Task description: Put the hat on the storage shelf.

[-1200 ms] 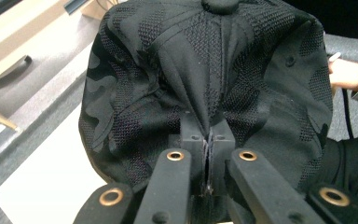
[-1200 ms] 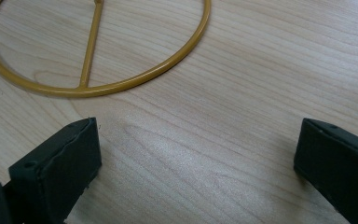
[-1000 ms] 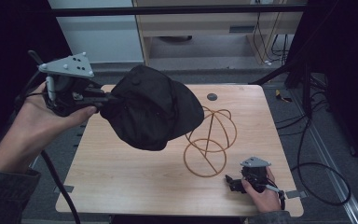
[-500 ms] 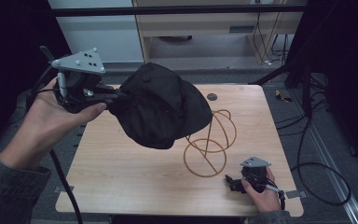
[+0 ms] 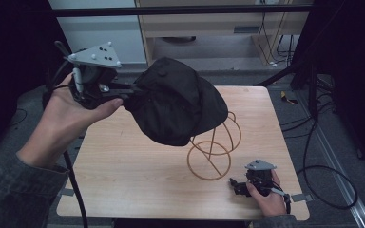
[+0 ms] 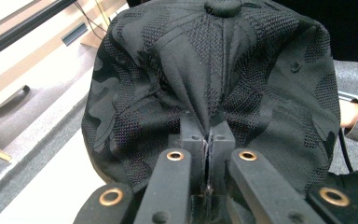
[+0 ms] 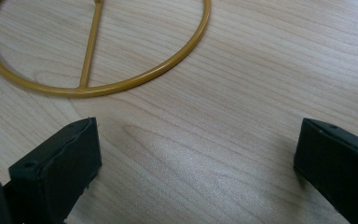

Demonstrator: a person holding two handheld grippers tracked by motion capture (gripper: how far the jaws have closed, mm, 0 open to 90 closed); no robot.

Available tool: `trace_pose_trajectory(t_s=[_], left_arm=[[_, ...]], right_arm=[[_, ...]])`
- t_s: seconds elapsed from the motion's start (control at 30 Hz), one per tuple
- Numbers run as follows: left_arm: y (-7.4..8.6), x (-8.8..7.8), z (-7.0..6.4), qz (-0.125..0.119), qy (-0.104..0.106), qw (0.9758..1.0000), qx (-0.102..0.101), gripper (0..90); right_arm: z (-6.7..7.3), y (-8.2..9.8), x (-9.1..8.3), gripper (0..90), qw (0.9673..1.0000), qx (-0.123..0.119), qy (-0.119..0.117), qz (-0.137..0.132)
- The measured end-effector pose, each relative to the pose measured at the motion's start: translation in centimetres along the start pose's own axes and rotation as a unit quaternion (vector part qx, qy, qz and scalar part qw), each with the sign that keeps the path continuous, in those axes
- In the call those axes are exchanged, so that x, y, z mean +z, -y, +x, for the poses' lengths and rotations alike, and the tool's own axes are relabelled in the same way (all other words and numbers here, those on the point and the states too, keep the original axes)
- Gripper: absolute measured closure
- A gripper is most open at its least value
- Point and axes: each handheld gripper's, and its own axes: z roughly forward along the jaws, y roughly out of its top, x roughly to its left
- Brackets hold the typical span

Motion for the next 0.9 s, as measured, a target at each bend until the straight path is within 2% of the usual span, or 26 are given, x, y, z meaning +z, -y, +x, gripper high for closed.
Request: trace_pose_trajectory(t_s=[0.2,0.4,0.6,0.9], left_arm=[[-1.6,1.7,-0.6,-0.004,0.008,0.9999,0.007,88.1],[-2.3,3.8,-1.4,0.000,0.019,0.9997,0.012,88.1],[-2.3,5.9,-1.6,0.007,0.027,0.9996,0.009,88.0],[-1.6,8.1,-1.3,0.022,0.027,0.9994,-0.002,88.0]], right_arm=[[0.0,0.0,0.0,0.8,1.0000,0.000,0.000,0.000],[0.0,0.0,0.0,0.8,1.0000,0.000,0.000,0.000],[0.0,0.0,0.0,0.8,1.0000,0.000,0.000,0.001],[0.0,0.0,0.0,0.8,1.0000,-0.001,0.000,0.000]])
